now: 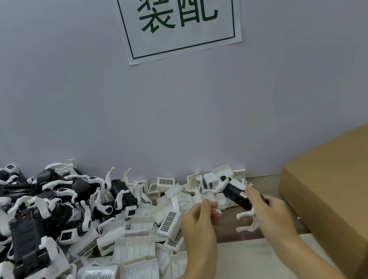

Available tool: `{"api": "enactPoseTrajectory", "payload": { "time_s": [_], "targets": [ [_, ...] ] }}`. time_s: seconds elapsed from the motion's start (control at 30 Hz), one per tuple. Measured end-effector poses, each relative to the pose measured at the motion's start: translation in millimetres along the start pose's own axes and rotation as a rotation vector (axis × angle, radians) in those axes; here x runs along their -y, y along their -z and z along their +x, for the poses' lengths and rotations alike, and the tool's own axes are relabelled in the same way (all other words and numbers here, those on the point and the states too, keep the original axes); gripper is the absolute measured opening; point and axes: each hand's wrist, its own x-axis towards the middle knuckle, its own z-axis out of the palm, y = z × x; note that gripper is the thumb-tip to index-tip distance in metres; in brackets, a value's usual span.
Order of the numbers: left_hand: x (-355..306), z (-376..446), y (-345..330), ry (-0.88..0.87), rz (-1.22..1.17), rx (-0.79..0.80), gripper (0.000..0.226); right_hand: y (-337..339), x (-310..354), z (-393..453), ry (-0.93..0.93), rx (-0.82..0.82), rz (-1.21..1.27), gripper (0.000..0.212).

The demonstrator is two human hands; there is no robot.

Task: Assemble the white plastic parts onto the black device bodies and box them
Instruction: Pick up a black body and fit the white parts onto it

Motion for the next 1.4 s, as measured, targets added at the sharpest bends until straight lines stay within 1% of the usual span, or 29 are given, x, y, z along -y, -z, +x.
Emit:
{"api": "enactPoseTrajectory", "payload": {
  "time_s": [0.07, 0.1, 0.17, 0.23, 0.27, 0.4, 0.47, 0.53, 0.6, 0.7, 0.83, 0.9, 1.0, 1.1, 1.17, 1.23, 1.3, 1.4],
  "targets": [
    [-3, -1, 2, -0.063, 0.023, -0.038, 0.011, 8, 4, 4, -0.228, -0.015, 0.185, 0.034],
    [-3, -1, 2, -0.069, 0.022, -0.039, 0.009, 11, 7, 5, -0.331, 0.019, 0.230, 0.040],
    [-2, 0, 2, -0.061, -0.009, 0.012, 0.025, 17, 9, 4, -0.489, 0.149, 0.248, 0.051],
    [-1, -1, 0, -0.032, -0.074, 0.094, 0.035, 17, 7, 5, -0.579, 0.250, 0.254, 0.061],
    [-1, -1, 0, -0.027, -0.096, 0.118, 0.036, 18, 6, 7, -0.606, 0.283, 0.259, 0.064],
    [3, 1, 0, -0.043, -0.075, 0.071, 0.028, 20, 7, 9, -0.630, 0.377, 0.306, 0.064],
    [1, 1, 1, -0.038, -0.044, 0.038, 0.033, 22, 10, 7, -0.600, 0.408, 0.290, 0.054],
    [-1, 3, 1, 0.018, -0.057, -0.009, 0.036, 24, 15, 4, -0.524, 0.395, 0.226, 0.041],
    [-2, 4, 2, 0.074, -0.078, -0.039, 0.034, 26, 20, 3, -0.422, 0.377, 0.156, 0.039],
    [-3, 6, 1, 0.131, -0.128, -0.038, 0.030, 31, 26, 4, -0.313, 0.403, 0.030, 0.038],
    [-8, 5, 2, 0.206, -0.243, 0.014, 0.028, 40, 31, 6, -0.256, 0.522, 0.008, 0.044],
    [-9, 5, 4, 0.224, -0.269, 0.030, 0.030, 46, 32, 7, -0.163, 0.570, -0.042, 0.050],
    [-5, 6, 4, 0.236, -0.183, 0.037, 0.030, 51, 33, 7, 0.004, 0.591, -0.207, 0.061],
    [-3, 4, 2, 0.240, -0.099, 0.111, 0.037, 50, 33, 5, 0.086, 0.650, -0.306, 0.067],
    [-1, 6, 2, 0.245, -0.078, 0.107, 0.038, 48, 31, 5, 0.131, 0.674, -0.362, 0.068],
    [2, 8, 2, 0.239, -0.085, 0.081, 0.035, 47, 31, 6, 0.160, 0.669, -0.421, 0.071],
    [2, 9, 3, 0.218, -0.069, 0.048, 0.032, 45, 30, 6, 0.198, 0.629, -0.489, 0.073],
    [1, 11, 6, 0.192, -0.093, -0.017, 0.029, 39, 29, 7, 0.325, 0.529, -0.708, 0.071]
  ]
}}
